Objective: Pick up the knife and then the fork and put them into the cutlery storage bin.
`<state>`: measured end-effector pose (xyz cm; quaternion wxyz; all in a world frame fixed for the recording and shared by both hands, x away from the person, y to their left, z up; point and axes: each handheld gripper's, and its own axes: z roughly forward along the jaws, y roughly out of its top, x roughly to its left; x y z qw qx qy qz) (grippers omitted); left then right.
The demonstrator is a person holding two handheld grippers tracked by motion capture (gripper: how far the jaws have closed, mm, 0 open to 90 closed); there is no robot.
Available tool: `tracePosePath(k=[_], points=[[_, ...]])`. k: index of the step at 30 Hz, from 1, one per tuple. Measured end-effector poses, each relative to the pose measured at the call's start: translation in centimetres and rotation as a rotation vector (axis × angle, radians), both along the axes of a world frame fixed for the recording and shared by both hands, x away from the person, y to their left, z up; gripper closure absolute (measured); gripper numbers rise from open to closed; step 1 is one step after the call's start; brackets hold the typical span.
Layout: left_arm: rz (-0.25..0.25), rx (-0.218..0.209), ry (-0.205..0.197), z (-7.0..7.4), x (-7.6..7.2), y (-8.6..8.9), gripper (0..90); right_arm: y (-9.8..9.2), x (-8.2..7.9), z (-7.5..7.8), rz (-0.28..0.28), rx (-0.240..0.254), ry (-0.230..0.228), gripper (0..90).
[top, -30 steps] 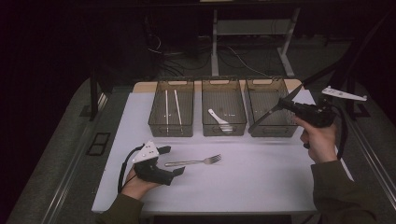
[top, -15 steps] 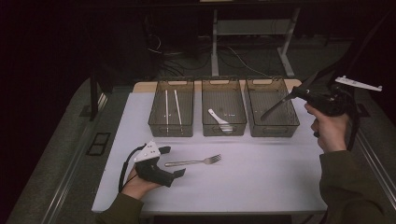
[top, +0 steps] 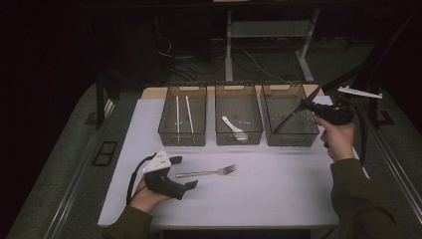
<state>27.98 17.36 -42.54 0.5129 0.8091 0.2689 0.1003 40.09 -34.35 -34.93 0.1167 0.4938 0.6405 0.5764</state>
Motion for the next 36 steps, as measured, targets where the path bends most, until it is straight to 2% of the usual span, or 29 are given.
tracePosePath(k=[19,27,31,36], points=[[-0.012,0.000,0.005,0.0,0.0,-0.1,0.0,0.6,1.6,-1.6,0.007,-0.028,0.087,88.1],[-0.013,0.000,0.007,0.0,0.1,-0.1,0.0,0.4,2.6,-1.9,-0.001,-0.007,0.115,87.5],[-0.015,0.000,0.006,0.0,0.1,-0.1,0.0,0.5,3.3,-2.1,-0.021,-0.037,0.113,85.3],[-0.016,-0.003,0.007,0.0,0.1,-0.1,0.0,0.9,4.3,-2.3,-0.044,-0.132,0.108,81.2]])
